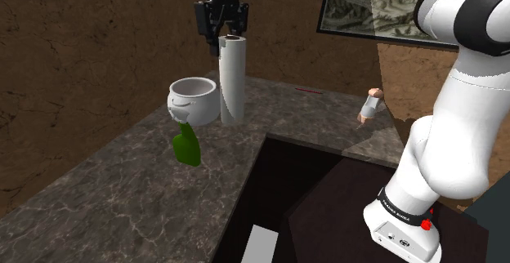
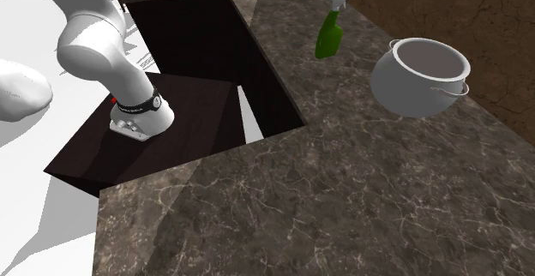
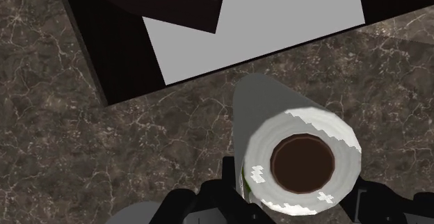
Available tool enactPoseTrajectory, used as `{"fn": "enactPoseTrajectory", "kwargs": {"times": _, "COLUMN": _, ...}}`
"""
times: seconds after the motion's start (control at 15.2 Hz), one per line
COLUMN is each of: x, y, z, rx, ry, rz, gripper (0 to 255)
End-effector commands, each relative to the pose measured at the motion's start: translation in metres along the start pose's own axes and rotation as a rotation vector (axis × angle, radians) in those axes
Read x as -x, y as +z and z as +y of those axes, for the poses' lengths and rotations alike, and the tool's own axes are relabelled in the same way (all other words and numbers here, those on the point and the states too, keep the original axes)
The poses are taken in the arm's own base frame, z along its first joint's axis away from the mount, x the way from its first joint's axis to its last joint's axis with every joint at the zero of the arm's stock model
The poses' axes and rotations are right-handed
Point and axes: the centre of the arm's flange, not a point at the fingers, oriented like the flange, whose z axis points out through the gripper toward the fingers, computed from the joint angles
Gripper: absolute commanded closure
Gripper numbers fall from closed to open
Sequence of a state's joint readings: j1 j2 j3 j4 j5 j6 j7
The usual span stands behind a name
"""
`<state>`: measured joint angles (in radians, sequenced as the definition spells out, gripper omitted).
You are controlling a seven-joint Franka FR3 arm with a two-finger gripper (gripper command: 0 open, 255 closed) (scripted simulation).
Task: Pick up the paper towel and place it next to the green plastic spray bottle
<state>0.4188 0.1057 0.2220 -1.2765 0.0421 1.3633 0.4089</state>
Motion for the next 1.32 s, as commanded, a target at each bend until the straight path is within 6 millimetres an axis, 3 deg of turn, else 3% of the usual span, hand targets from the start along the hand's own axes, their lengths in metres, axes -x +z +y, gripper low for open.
{"fn": "enactPoseTrajectory", "kwargs": {"times": 0.0, "x": -0.001, "y": 0.012, "z": 0.001, "rx": 0.0, "ry": 0.0, "rz": 0.001, "gripper": 255}}
{"fn": "enactPoseTrajectory", "kwargs": {"times": 1.25, "x": -0.005, "y": 0.112, "z": 0.006, "rx": 0.0, "ry": 0.0, "rz": 0.001, "gripper": 255}}
